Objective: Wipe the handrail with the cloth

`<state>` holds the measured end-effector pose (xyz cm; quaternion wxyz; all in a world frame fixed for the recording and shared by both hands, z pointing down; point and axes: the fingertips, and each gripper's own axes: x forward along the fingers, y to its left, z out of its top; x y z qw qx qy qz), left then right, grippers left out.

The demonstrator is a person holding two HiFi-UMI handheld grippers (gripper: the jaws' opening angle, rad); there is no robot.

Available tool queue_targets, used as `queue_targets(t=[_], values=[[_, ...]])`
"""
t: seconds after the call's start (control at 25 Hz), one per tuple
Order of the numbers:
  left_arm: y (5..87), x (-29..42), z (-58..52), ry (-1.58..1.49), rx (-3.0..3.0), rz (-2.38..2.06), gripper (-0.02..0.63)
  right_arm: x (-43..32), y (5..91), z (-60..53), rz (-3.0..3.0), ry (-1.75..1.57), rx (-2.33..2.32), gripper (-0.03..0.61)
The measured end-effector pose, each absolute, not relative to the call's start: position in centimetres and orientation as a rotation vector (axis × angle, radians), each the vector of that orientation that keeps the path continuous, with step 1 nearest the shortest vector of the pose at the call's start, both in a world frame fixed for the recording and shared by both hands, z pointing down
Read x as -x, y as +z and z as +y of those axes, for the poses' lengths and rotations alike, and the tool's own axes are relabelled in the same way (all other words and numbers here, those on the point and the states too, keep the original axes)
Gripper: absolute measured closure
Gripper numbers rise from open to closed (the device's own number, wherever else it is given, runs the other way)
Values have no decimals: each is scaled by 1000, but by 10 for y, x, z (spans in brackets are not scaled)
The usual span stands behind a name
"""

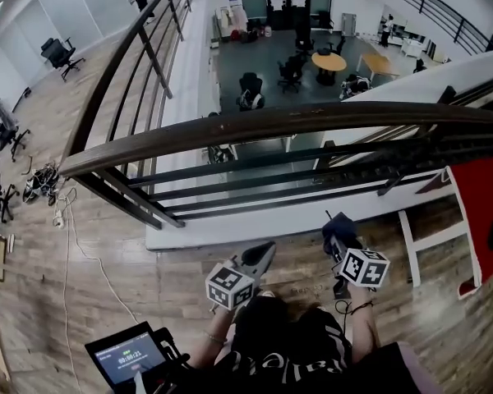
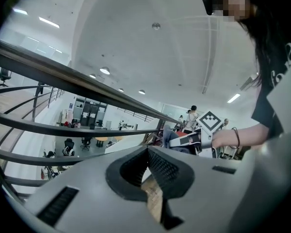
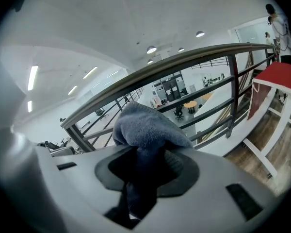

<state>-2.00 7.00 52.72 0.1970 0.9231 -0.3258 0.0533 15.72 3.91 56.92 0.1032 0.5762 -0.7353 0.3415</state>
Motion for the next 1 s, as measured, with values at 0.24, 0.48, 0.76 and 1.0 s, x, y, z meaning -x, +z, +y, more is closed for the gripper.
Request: queue_targets(t=[0.24, 0.48, 0.76, 1.0], values=[[516, 2, 71, 120, -2610, -893, 614, -159, 556, 50, -2196, 993, -1729, 476], [518, -73, 108, 132, -2633, -825, 614, -214, 558, 100, -2176, 989, -1734, 476], [511, -164, 170, 148, -2685, -724, 614, -291, 554, 166, -2160, 985, -1775, 476], [510, -209, 229, 165, -2714, -679, 614, -323, 550, 221, -2169, 959, -1767, 476]])
